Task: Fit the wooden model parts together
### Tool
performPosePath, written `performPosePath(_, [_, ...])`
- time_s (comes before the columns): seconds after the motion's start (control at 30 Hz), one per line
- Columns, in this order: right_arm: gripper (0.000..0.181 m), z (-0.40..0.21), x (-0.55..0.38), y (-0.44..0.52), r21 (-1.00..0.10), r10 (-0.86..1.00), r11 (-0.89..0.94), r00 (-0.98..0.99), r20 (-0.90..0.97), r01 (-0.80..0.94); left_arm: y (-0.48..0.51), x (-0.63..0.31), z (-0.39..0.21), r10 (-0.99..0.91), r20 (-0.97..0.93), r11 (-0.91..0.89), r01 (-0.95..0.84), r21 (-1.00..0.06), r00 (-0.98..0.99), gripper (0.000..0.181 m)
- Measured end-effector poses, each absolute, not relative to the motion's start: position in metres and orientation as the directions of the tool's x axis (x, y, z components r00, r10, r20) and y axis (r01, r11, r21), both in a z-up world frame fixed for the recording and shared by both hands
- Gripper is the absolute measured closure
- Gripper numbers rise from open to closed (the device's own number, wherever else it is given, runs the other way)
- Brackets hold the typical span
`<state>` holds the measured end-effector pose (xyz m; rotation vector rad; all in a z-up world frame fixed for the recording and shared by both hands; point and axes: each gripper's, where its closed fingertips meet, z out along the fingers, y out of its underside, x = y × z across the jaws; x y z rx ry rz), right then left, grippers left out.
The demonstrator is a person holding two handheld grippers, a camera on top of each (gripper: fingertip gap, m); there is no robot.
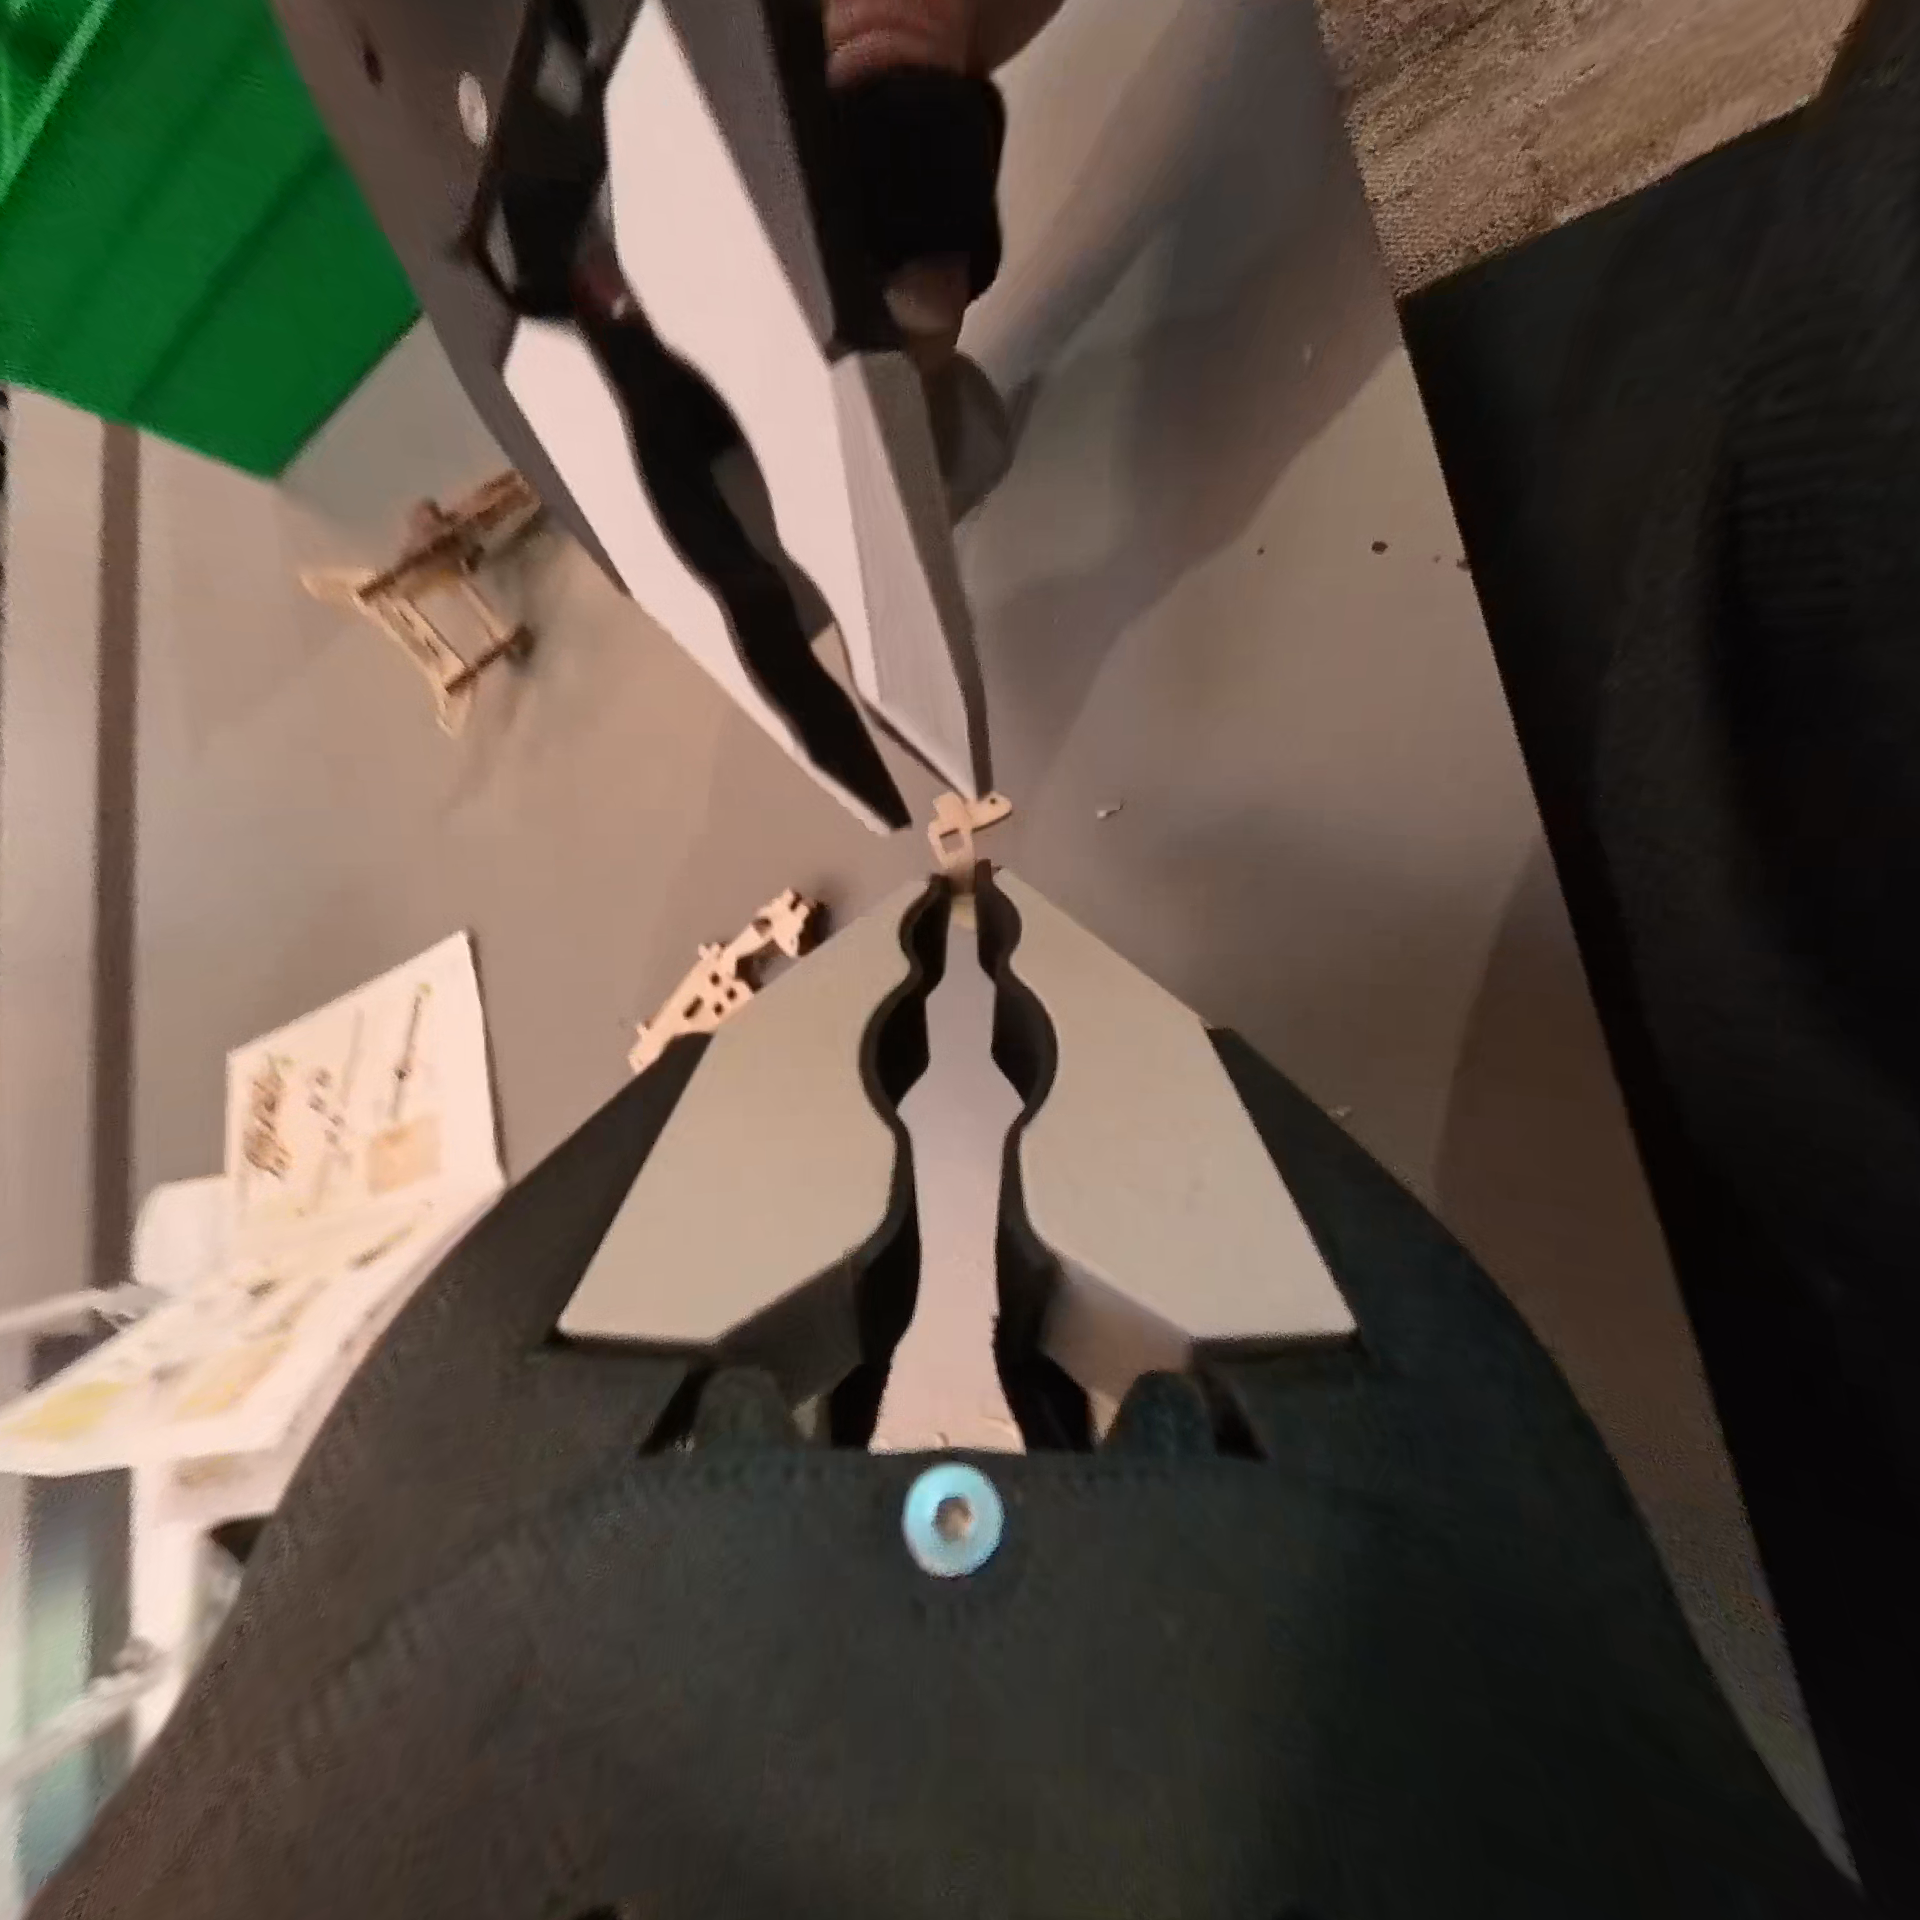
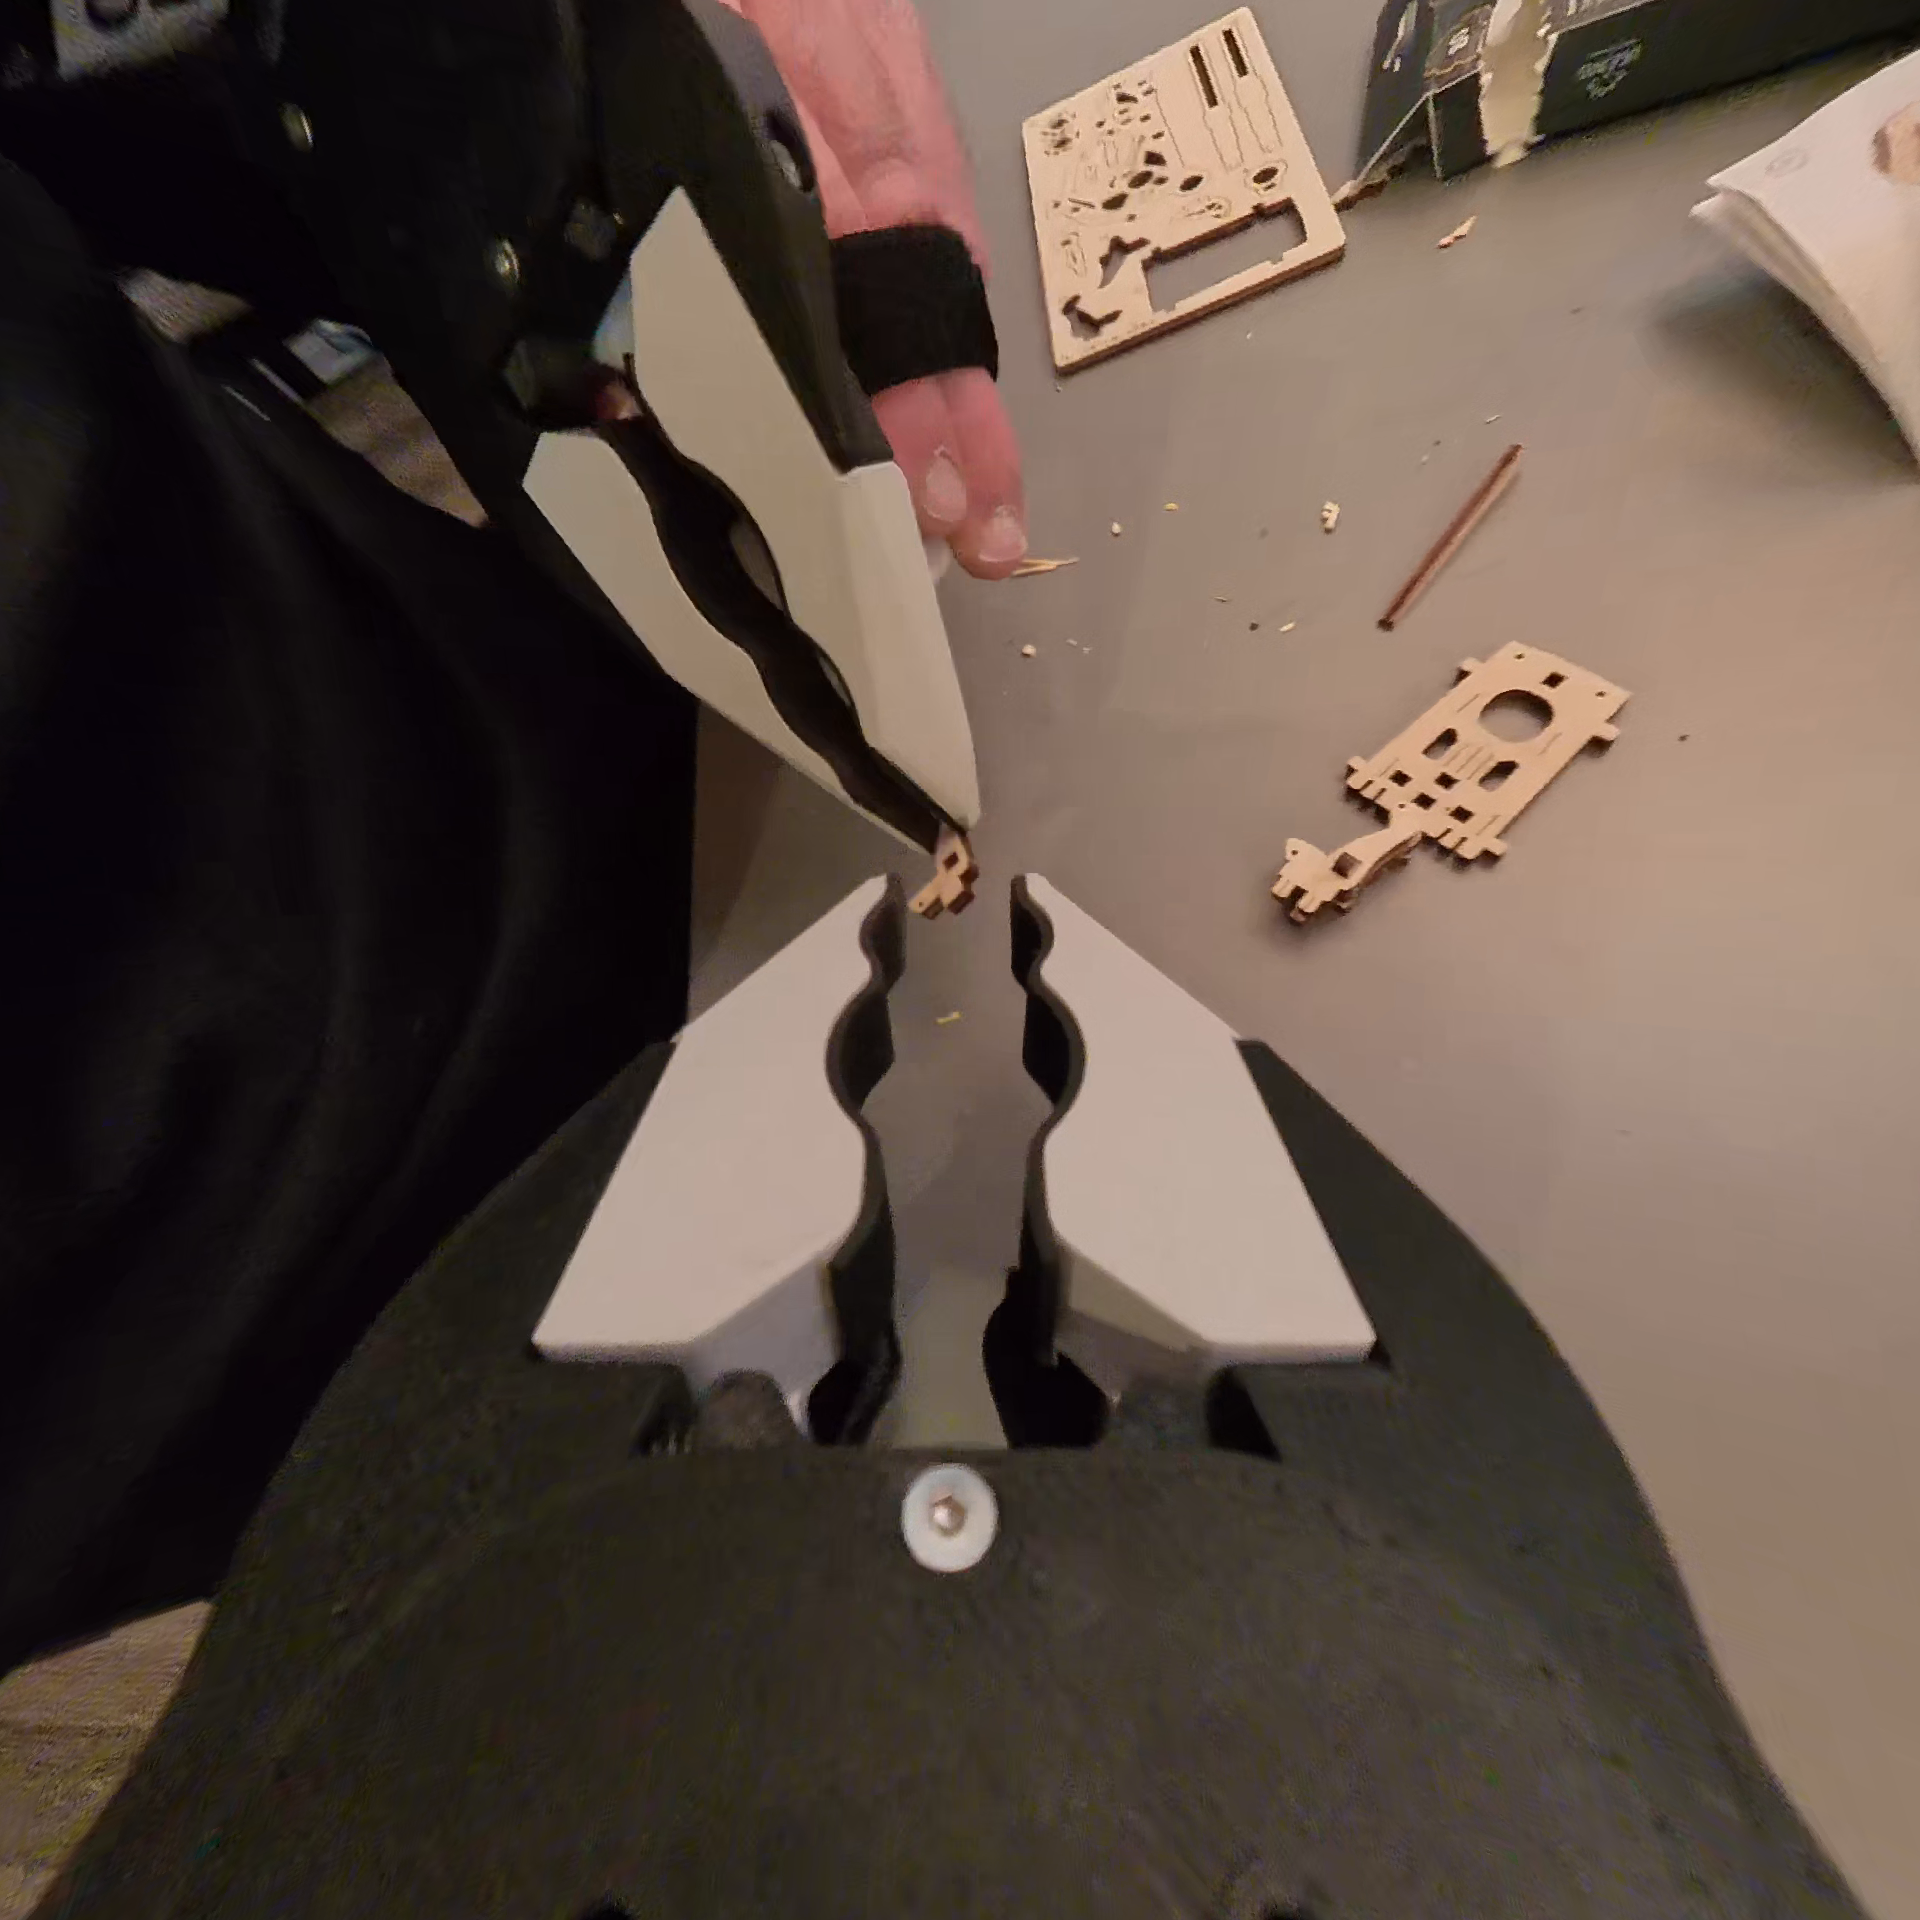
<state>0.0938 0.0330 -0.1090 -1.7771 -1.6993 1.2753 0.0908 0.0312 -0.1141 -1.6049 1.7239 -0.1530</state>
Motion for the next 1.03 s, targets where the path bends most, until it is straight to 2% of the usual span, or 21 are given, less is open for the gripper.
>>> performPosePath(0.03, [0.164,-0.108,0.093,0.032,-0.774,0.915,-0.229,-0.140,-0.377,0.591,0.032,0.093,-0.111,-0.883,-0.466,0.239,-0.799,-0.551,0.057,0.178])
performPosePath(0.13, [0.176,-0.108,0.092,0.030,-0.765,0.901,-0.259,-0.138,-0.411,0.589,0.035,0.096,-0.109,-0.860,-0.509,0.299,-0.796,-0.526,0.013,0.178])
performPosePath(0.23, [0.178,-0.108,0.093,0.034,-0.752,0.888,-0.309,-0.105,-0.447,0.582,0.048,0.097,-0.104,-0.826,-0.561,0.300,-0.799,-0.522,0.057,0.174])
performPosePath(0.33, [0.179,-0.094,0.096,0.052,-0.772,0.874,-0.411,-0.031,-0.485,0.485,0.071,0.094,-0.083,-0.780,-0.559,0.189,-0.746,-0.639,0.281,0.144])
performPosePath(0.43, [0.180,-0.072,0.101,0.070,-0.765,0.800,-0.575,0.004,-0.600,0.291,0.077,0.102,-0.072,-0.755,-0.508,0.116,-0.677,-0.726,0.415,0.134])
performPosePath(0.57, [0.180,-0.060,0.108,0.083,-0.700,0.703,-0.708,-0.008,-0.711,0.093,0.086,0.114,-0.064,-0.682,-0.533,0.108,-0.651,-0.751,0.501,0.136])
performPosePath(0.67, [0.179,-0.056,0.109,0.084,-0.650,0.649,-0.760,-0.036,-0.760,0.012,0.092,0.118,-0.064,-0.661,-0.543,0.099,-0.656,-0.748,0.518,0.146])
performPosePath(0.73, [0.179,-0.056,0.109,0.084,-0.631,0.631,-0.776,-0.046,-0.775,-0.012,0.094,0.119,-0.063,-0.641,-0.563,0.112,-0.662,-0.741,0.521,0.155])
performPosePath(0.9, [0.179,-0.059,0.108,0.085,-0.610,0.611,-0.792,-0.041,-0.791,-0.035,0.095,0.116,-0.069,-0.672,-0.561,0.110,-0.683,-0.722,0.484,0.155])
performPosePath(1.03, [0.179,-0.064,0.114,0.098,-0.647,0.646,-0.762,0.023,-0.763,-0.033,0.099,0.097,-0.092,-0.754,-0.489,0.038,-0.713,-0.700,0.439,0.155])
